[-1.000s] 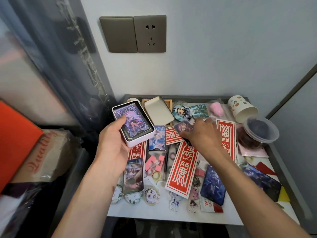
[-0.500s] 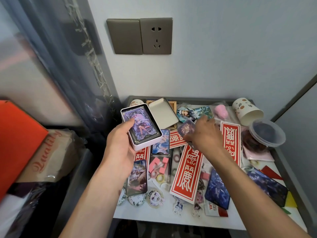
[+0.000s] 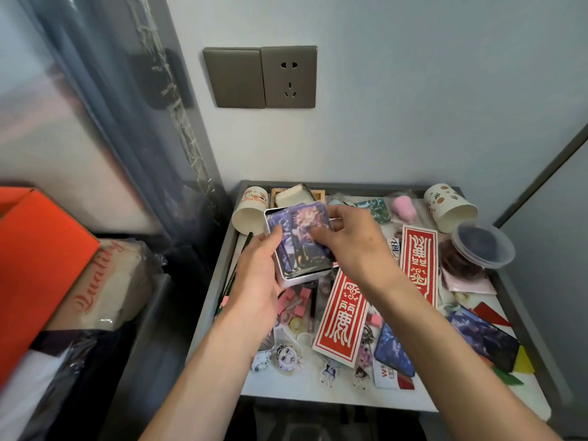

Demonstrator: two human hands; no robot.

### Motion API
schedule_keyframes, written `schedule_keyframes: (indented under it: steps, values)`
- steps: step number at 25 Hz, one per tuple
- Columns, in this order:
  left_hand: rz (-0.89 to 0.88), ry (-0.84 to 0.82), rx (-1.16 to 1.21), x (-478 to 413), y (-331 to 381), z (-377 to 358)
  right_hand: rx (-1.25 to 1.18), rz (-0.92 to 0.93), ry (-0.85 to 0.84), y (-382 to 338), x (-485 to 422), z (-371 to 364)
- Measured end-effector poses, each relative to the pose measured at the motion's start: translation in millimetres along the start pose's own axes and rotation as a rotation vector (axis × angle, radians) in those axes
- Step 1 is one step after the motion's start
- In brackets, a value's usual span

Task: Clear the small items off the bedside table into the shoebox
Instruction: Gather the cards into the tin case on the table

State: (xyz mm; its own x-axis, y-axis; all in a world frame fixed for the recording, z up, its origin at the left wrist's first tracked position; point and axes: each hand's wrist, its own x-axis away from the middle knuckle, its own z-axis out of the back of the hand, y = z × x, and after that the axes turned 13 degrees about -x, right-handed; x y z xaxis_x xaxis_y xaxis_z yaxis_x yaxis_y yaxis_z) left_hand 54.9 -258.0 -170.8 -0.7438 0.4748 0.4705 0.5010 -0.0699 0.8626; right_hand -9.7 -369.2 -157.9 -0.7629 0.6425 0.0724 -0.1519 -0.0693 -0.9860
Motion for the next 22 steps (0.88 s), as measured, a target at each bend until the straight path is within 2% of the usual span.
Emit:
schedule_keyframes:
  steps: [9,13,15,17,20,22]
  values:
    - [-0.054,-0.050,0.038,0.8,1.0,10.3,0.137,0.048,0.100,-2.7,2.3,-19.8]
    - [-0.103,-0.002,0.038,-4.1,0.1,14.8,0.422,0.267,0.217,-0.3,7.3,-32.1]
    - [-0.114,0.052,0.060,-8.2,3.4,21.8,0.399,0.320,0.233,2.5,2.1,-29.9]
    - [-0.102,0.147,0.130,-13.9,9.9,34.1,0.400,0.236,0.230,10.9,-6.5,-20.4]
    - [-0.098,0.244,0.237,-21.4,19.0,55.0,0.722,-0.002,0.146,33.7,-11.3,-22.3]
    - [-0.097,0.258,0.245,-22.9,20.7,62.6,0.875,-0.051,0.104,46.4,-10.1,-37.5]
